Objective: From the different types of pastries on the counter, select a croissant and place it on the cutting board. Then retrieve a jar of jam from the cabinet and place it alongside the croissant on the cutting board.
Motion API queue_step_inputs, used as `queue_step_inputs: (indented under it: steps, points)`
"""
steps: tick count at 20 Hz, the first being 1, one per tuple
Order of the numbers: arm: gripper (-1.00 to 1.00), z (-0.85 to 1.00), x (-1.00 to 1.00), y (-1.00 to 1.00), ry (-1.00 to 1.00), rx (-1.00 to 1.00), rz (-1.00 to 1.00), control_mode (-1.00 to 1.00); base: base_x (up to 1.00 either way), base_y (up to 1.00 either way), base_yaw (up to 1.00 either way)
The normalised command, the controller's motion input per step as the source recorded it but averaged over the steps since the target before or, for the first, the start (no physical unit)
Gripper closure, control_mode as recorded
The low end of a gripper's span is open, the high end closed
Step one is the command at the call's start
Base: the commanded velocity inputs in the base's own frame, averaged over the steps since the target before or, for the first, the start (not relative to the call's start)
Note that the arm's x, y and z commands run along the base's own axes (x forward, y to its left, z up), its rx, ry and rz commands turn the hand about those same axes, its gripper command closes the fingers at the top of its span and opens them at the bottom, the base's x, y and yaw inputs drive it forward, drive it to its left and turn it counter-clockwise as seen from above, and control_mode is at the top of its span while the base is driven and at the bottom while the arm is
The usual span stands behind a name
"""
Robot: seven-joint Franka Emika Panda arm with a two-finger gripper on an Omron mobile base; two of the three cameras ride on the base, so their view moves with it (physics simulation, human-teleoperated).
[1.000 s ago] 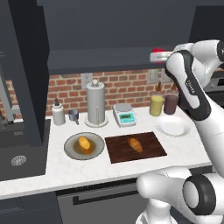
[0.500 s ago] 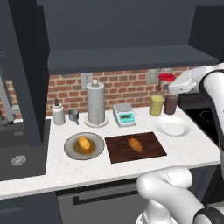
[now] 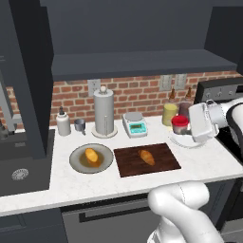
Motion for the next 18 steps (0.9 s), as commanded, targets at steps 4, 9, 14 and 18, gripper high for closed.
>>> queue_step_inputs:
  steps: [4,9,14,18]
  points:
    - [1.0,-0.88,0.18,-0.14,-0.03,0.0,0.27,-1.0,0.0,0.0,0.0]
    - [1.0,-0.81,0.3,-0.11,0.0,0.0,0.16,-1.0,0.0,0.0,0.0]
    - [1.0,-0.51,0.36,-0.13,0.0,0.0,0.01,-1.0,0.0,0.0,0.0]
    - [1.0,-0.42,0.3,-0.19,0.0,0.0,0.0,-1.0,0.0,0.0,0.0]
